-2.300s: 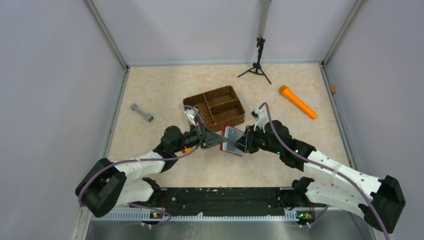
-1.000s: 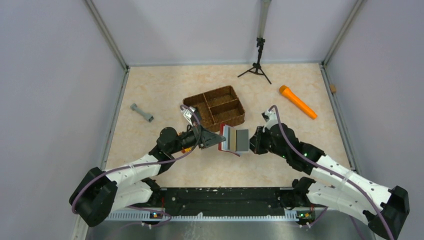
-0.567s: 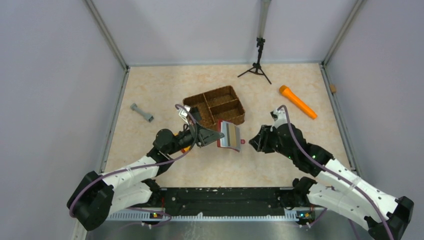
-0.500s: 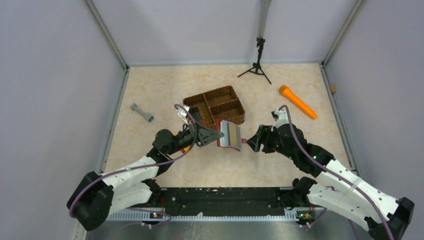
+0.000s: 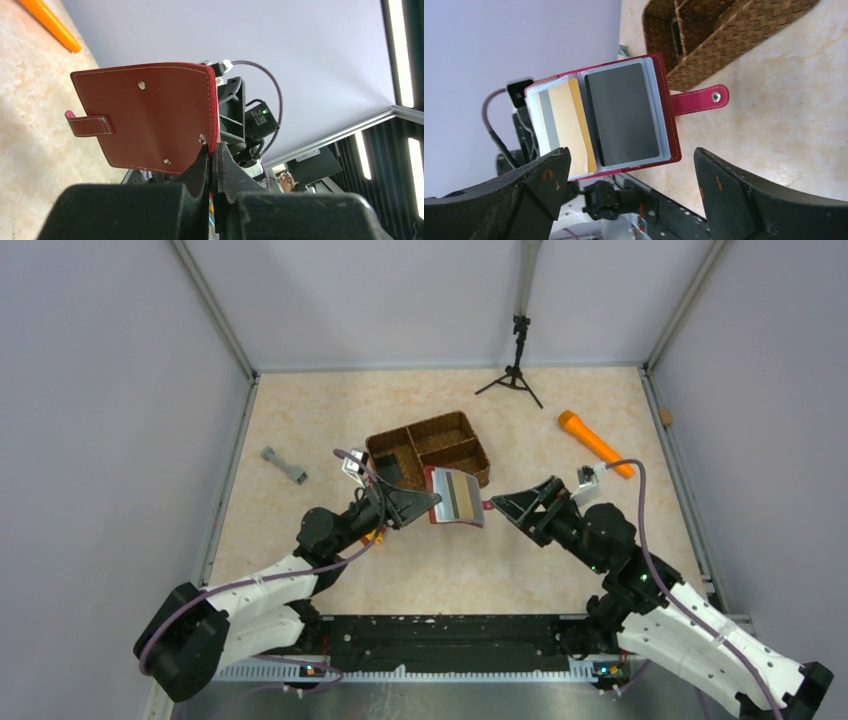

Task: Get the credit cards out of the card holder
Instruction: Remove the credit card from the card holder.

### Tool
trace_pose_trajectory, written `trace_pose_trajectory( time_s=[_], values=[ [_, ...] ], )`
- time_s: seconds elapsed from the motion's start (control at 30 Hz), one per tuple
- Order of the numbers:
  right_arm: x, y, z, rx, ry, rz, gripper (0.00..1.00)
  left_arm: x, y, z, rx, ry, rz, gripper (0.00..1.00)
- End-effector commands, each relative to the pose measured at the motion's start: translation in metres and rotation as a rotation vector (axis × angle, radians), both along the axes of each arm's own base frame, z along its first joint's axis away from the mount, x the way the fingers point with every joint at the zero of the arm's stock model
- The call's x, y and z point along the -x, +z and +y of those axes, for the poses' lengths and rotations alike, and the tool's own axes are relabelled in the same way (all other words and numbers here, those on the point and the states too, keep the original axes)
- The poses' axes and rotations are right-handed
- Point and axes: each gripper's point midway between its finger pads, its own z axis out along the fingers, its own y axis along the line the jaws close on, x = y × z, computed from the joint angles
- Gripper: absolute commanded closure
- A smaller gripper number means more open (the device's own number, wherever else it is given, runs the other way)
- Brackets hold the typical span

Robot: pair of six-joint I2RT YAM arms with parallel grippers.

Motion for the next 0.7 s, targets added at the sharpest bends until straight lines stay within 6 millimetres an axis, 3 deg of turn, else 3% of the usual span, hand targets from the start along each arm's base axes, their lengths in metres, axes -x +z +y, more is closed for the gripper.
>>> trace_pose_trajectory(
  time_s=[0.0,0.13,0.33,0.4,0.67],
  values=[
    [-0.007,0.025,0.005,-0.232,-0.051,0.053,0.04,0.007,0.041,0.015,0.162,0.029,-0.099,1.0],
    [-0.005,0.031,0.015,-0.382,-0.022,0.112,0.04,0.005,0.049,0.016,0.181,0.041,-0.115,1.0],
    [-0.008,0.023,0.034,-0.421,-0.013,0.312,0.03,0.005,0.062,0.017,0.207,0.041,-0.137,1.0],
    [-0.005,0.034,0.044,-0.49,0.046,0.313,0.03,0.004,0.064,0.017,0.213,0.044,-0.14,1.0],
    [-0.007,0.053,0.038,-0.689,0.015,0.292,0.02,0.001,0.07,0.018,0.244,0.053,-0.145,1.0]
  ],
)
